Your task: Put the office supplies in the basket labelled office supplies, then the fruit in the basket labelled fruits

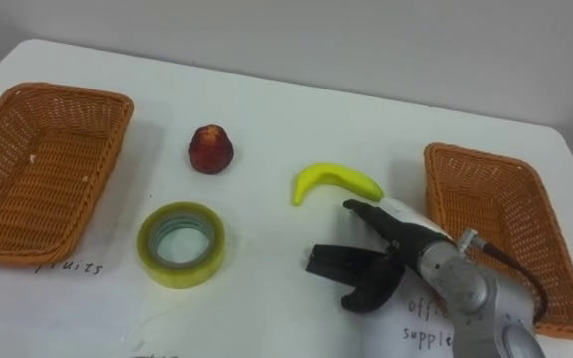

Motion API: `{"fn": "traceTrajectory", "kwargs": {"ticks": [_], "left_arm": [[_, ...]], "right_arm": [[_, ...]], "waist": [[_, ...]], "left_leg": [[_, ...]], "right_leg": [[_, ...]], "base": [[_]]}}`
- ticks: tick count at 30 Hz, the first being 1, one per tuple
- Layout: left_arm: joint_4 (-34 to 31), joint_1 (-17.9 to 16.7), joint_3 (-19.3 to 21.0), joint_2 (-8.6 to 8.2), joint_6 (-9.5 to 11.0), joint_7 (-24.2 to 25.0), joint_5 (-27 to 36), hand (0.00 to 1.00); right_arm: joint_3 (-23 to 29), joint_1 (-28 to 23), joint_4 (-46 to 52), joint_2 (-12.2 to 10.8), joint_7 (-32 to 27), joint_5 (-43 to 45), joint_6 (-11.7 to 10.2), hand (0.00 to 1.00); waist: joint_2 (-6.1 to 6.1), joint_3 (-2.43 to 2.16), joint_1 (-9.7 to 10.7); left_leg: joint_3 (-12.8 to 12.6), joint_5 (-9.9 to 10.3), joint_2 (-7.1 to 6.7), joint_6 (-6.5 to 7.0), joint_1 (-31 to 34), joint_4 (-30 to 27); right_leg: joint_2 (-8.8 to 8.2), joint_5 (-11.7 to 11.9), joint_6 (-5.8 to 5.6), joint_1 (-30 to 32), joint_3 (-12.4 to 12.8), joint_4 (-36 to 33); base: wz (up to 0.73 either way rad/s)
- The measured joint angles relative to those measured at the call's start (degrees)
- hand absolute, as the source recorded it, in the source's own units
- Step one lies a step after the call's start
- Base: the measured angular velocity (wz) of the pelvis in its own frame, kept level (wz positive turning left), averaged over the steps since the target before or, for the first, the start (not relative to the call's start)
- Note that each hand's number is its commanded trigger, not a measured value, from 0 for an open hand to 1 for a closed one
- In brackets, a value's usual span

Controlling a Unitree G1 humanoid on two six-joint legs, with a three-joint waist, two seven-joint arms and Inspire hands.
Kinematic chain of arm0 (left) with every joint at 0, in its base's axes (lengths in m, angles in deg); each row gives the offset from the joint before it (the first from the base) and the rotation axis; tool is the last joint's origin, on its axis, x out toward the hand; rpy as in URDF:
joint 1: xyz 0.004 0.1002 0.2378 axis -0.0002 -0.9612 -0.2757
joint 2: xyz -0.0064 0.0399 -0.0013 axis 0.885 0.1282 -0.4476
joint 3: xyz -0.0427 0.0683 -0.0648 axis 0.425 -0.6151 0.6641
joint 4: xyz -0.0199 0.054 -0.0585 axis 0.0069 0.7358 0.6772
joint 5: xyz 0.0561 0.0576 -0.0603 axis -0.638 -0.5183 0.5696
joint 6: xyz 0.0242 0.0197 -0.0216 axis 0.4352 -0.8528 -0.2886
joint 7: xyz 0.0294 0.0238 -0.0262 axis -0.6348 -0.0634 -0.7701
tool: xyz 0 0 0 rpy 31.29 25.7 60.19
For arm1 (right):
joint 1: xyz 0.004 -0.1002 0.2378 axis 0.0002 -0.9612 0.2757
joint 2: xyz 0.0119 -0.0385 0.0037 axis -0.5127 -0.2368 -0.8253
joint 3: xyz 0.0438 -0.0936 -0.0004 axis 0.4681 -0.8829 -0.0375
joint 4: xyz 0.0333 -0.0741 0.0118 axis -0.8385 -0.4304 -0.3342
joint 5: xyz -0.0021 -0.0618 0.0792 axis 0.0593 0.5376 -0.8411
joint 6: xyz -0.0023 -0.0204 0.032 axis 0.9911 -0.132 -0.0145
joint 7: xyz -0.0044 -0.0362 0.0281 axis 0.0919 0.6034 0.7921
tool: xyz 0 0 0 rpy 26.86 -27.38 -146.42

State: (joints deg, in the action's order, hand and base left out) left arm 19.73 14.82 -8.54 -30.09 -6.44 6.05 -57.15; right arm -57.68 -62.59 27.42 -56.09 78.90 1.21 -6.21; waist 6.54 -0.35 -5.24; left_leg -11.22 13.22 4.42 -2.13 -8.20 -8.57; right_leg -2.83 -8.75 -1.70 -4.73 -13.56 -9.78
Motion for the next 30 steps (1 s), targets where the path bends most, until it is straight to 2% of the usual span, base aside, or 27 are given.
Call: {"fn": "traceTrajectory", "kwargs": {"ticks": [12,18,19,20,21,28,30], "left_arm": [[0.01,0.94,0.12,0.12,-2.26,0.36,0.01,0.00],[0.00,0.94,0.02,0.12,-2.52,0.35,0.02,0.00],[0.01,0.95,0.02,0.12,-2.52,0.35,0.02,0.00],[0.01,0.97,0.02,0.14,-2.52,0.31,0.02,0.00],[0.01,0.98,0.02,0.15,-2.52,0.22,0.02,0.00],[0.01,0.95,-0.22,0.17,-2.51,0.12,0.01,0.00],[0.01,0.94,-1.35,0.50,-2.44,-0.04,0.01,0.00]], "right_arm": [[-1.86,2.05,-2.06,0.13,0.57,0.01,1.61,0.00],[-2.18,2.05,-2.04,0.10,0.57,0.16,1.72,0.00],[-2.19,2.05,-2.03,0.10,0.57,0.16,1.72,0.18],[-2.24,2.05,-2.00,0.10,0.57,0.16,1.72,0.65],[-2.27,2.05,-1.98,0.09,0.57,0.16,1.72,1.00],[-2.69,2.13,0.24,-0.30,-0.39,4.41,1.82,1.00],[-2.77,2.68,0.18,-0.61,-2.07,5.07,2.83,1.00]], "waist": [[0.35,0.03,-0.24],[0.46,0.01,-0.09],[0.46,0.01,-0.05],[0.47,0.02,0.04],[0.47,0.02,0.04],[0.52,-0.04,0.05],[0.53,-0.04,-0.06]], "left_leg": [[0.43,0.00,0.08,0.00,0.09,0.03],[0.40,0.00,0.10,0.00,0.09,0.03],[0.36,0.00,0.10,0.00,0.09,0.03],[0.29,0.00,0.11,0.00,0.11,0.05],[0.23,0.01,0.12,0.00,0.13,0.08],[0.42,0.00,0.13,0.00,0.87,-0.09],[0.50,0.00,0.10,0.00,0.97,-0.08]], "right_leg": [[0.12,0.22,0.16,0.07,-0.02,-0.01],[0.19,0.23,0.16,0.10,0.13,0.00],[0.19,0.23,0.16,0.11,0.13,0.00],[0.20,0.23,0.16,0.11,0.09,0.00],[0.22,0.23,0.16,0.12,0.08,0.00],[0.20,0.27,0.21,0.75,-0.22,0.02],[0.14,0.27,0.21,0.77,-0.71,0.06]], "base": [[0.00],[0.00],[0.00],[0.00],[0.00],[0.00],[0.00]]}}
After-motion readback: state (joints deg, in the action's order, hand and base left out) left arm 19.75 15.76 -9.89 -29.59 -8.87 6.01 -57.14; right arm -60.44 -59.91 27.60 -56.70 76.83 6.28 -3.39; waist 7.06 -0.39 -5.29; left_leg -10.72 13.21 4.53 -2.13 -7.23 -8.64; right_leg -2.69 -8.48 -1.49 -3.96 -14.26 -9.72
